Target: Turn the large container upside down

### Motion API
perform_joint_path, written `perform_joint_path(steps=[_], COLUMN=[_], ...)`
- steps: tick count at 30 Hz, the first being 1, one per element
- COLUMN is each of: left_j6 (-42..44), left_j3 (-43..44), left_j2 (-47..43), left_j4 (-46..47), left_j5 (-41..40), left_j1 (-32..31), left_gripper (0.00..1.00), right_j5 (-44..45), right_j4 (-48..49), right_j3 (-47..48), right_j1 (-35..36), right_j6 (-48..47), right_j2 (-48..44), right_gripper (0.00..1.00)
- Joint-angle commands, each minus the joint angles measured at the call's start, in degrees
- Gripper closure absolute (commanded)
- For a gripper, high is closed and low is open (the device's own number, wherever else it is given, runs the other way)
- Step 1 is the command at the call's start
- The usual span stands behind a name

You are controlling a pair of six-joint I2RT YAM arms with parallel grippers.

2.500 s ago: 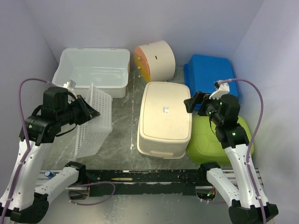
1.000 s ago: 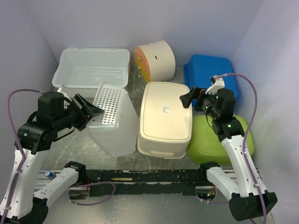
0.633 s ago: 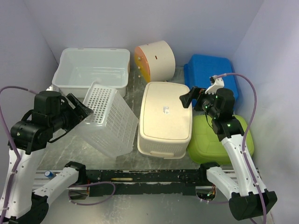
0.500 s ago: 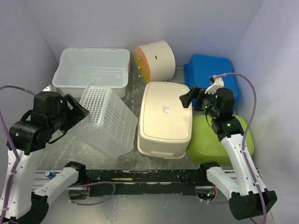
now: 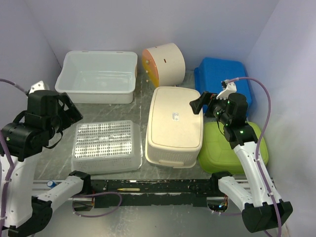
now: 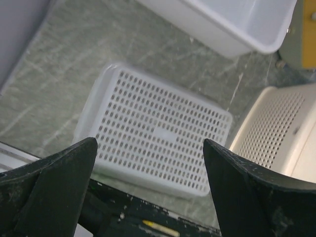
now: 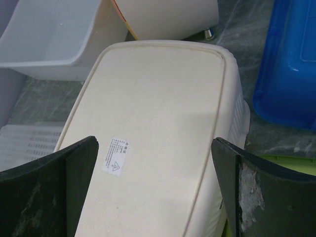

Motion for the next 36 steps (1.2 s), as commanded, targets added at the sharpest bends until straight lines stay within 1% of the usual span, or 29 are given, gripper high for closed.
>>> perform_joint_path(steps=[1,3,6,8,9,12,15,18,21,23,26,28,30,33,36], left_j6=[5.69,7.61,11.24,12.87,13.35,12.15,10.58,8.0,4.08,0.94,-5.53,-9.94,-12.79,-16.07,-18.35], left_j3=[6.17,8.43,11.12,10.11,9.01,5.62,4.69,5.49,7.26,8.48,7.58,6.03,3.4,0.91,1.2], left_j2=[1.87,3.93,7.95,9.96,10.98,15.63,22.16,29.93,36.5,40.4,44.45,45.62,45.85,46.57,48.54], left_j4=[-0.5,-0.35,1.55,5.72,8.27,14.18,19.31,23.09,26.38,27.56,29.07,30.78,34.77,38.22,38.26], left_j5=[-10.03,-11.48,-11.61,-9.75,-7.56,-4.29,-1.44,4.64,7.92,7.08,4.17,1.89,1.79,1.15,0.0], left_j1=[0.26,0.26,0.26,0.26,0.26,0.37,1.89,5.25,8.16,8.91,10.03,10.1,10.1,10.1,10.1], left_gripper=[0.01,0.01,0.01,0.01,0.01,0.01,0.01,0.0,0.03,0.04,0.07,0.09,0.1,0.11,0.12], right_j5=[0.37,0.46,0.27,-0.17,-0.32,-1.04,-1.4,-0.65,0.53,0.92,0.91,0.93,0.97,0.78,-0.06], right_j4=[0.07,0.1,0.48,0.58,0.69,0.73,-0.25,-1.7,-3.6,-4.58,-5.39,-5.61,-5.71,-5.91,-6.33], right_j3=[0.64,0.23,-0.07,-0.08,-0.08,0.13,0.58,0.63,0.89,0.91,0.86,0.89,0.9,0.89,1.19], right_j1=[0.21,0.24,0.19,0.25,0.19,0.25,0.26,0.26,0.25,0.25,0.23,0.26,0.25,0.21,0.26], right_j6=[-0.71,-0.63,-0.31,0.0,0.28,1.38,1.93,1.6,0.92,0.79,1.22,1.77,2.3,2.64,2.59], right_j2=[-0.86,-1.11,-1.04,-0.8,-0.64,-0.53,-1.06,-2.43,-3.75,-4.33,-4.94,-5.09,-5.33,-5.49,-4.82], right_gripper=[0.0,0.0,0.0,0.0,0.0,0.0,0.0,0.0,0.0,0.0,0.0,0.0,0.0,0.0,0.0])
